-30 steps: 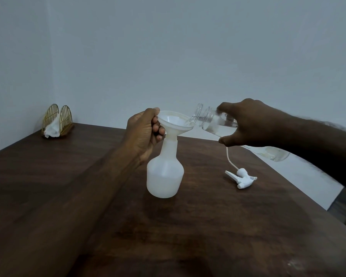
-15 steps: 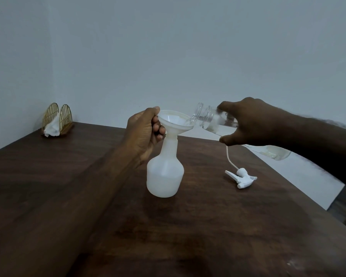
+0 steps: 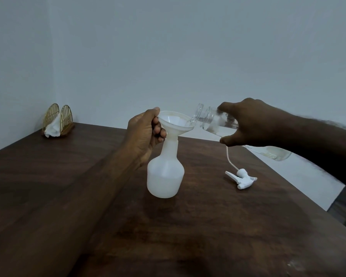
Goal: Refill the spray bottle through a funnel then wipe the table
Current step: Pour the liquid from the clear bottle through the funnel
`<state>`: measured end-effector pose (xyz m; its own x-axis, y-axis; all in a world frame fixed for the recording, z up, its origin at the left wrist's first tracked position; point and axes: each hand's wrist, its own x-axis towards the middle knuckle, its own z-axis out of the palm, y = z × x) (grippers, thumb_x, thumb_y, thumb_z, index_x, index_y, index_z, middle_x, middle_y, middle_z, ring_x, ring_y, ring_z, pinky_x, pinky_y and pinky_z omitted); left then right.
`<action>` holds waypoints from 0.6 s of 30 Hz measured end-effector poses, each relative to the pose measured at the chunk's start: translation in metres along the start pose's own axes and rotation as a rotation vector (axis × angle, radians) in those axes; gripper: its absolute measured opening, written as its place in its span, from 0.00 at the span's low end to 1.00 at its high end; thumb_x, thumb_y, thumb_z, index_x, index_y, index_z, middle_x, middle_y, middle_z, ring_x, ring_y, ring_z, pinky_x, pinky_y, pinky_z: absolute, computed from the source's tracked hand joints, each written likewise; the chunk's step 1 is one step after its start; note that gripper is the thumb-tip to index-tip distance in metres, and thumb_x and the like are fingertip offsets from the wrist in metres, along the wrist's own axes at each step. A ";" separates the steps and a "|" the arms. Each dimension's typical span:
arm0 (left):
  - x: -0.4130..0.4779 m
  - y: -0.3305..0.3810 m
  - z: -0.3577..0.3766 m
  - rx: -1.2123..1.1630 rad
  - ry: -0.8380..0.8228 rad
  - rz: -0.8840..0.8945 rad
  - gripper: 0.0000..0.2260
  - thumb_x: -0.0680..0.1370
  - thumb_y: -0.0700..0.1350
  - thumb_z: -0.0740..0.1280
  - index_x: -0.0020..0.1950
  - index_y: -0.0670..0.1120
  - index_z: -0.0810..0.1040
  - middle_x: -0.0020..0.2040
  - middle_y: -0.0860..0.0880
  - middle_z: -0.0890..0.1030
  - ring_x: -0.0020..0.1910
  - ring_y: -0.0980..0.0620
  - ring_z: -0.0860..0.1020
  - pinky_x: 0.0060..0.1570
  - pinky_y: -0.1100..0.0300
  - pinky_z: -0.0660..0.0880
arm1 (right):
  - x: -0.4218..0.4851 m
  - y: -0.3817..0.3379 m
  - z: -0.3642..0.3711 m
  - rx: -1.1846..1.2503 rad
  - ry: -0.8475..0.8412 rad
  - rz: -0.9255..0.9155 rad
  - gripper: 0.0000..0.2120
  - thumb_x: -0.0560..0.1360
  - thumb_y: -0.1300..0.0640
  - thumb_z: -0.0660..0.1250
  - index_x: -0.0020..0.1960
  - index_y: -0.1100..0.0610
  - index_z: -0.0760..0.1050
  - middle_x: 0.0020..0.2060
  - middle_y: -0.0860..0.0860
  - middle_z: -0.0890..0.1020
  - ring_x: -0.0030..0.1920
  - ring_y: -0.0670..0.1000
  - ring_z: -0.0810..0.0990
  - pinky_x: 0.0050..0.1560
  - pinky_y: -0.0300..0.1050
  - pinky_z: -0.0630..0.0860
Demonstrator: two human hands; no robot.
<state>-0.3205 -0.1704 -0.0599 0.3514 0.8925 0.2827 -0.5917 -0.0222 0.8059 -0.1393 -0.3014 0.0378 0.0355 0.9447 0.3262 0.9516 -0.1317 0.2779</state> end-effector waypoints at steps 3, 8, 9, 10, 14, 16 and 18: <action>0.000 0.000 0.000 -0.001 0.012 -0.001 0.16 0.79 0.45 0.64 0.31 0.46 0.67 0.23 0.49 0.67 0.22 0.53 0.69 0.27 0.63 0.68 | 0.000 0.000 -0.001 -0.010 0.001 0.001 0.33 0.68 0.44 0.75 0.69 0.51 0.68 0.49 0.54 0.81 0.46 0.56 0.76 0.49 0.51 0.77; 0.002 -0.001 0.000 -0.036 0.014 -0.008 0.17 0.79 0.45 0.64 0.31 0.45 0.67 0.23 0.49 0.67 0.22 0.52 0.69 0.29 0.61 0.69 | 0.001 -0.001 -0.002 -0.035 -0.012 0.000 0.34 0.68 0.43 0.74 0.69 0.50 0.67 0.50 0.54 0.81 0.47 0.57 0.76 0.49 0.52 0.77; 0.002 -0.001 0.000 -0.043 0.015 -0.010 0.17 0.79 0.45 0.64 0.31 0.45 0.67 0.23 0.49 0.67 0.22 0.52 0.69 0.29 0.61 0.69 | 0.001 0.000 -0.002 -0.039 -0.013 -0.002 0.34 0.68 0.43 0.74 0.69 0.50 0.67 0.50 0.54 0.80 0.47 0.57 0.76 0.49 0.52 0.77; 0.002 -0.002 0.001 -0.047 0.018 -0.012 0.17 0.79 0.44 0.64 0.31 0.45 0.67 0.23 0.49 0.67 0.22 0.52 0.69 0.29 0.60 0.69 | 0.001 -0.001 -0.003 -0.042 -0.014 -0.004 0.34 0.68 0.42 0.74 0.69 0.51 0.67 0.50 0.54 0.80 0.47 0.57 0.76 0.49 0.52 0.77; 0.003 -0.002 0.000 -0.042 0.027 -0.004 0.17 0.79 0.45 0.64 0.31 0.45 0.67 0.22 0.49 0.68 0.22 0.52 0.69 0.29 0.61 0.70 | 0.001 -0.002 -0.005 -0.039 -0.011 -0.013 0.34 0.69 0.44 0.75 0.70 0.51 0.67 0.38 0.48 0.75 0.44 0.56 0.73 0.47 0.49 0.75; 0.002 -0.002 0.000 -0.048 0.026 -0.003 0.17 0.79 0.45 0.64 0.31 0.45 0.67 0.22 0.49 0.68 0.22 0.52 0.69 0.29 0.60 0.70 | 0.002 -0.003 -0.004 -0.037 -0.007 -0.020 0.34 0.69 0.44 0.75 0.70 0.51 0.67 0.35 0.45 0.70 0.44 0.56 0.73 0.47 0.50 0.76; 0.002 -0.002 -0.001 -0.045 0.025 -0.003 0.17 0.79 0.45 0.64 0.31 0.45 0.67 0.22 0.49 0.68 0.22 0.52 0.70 0.29 0.60 0.69 | 0.002 -0.002 -0.005 -0.041 -0.005 -0.022 0.34 0.68 0.43 0.74 0.70 0.51 0.67 0.37 0.47 0.73 0.45 0.56 0.75 0.48 0.51 0.77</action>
<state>-0.3187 -0.1680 -0.0614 0.3349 0.9037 0.2669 -0.6227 -0.0003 0.7824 -0.1424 -0.3009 0.0421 0.0161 0.9488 0.3155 0.9387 -0.1230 0.3220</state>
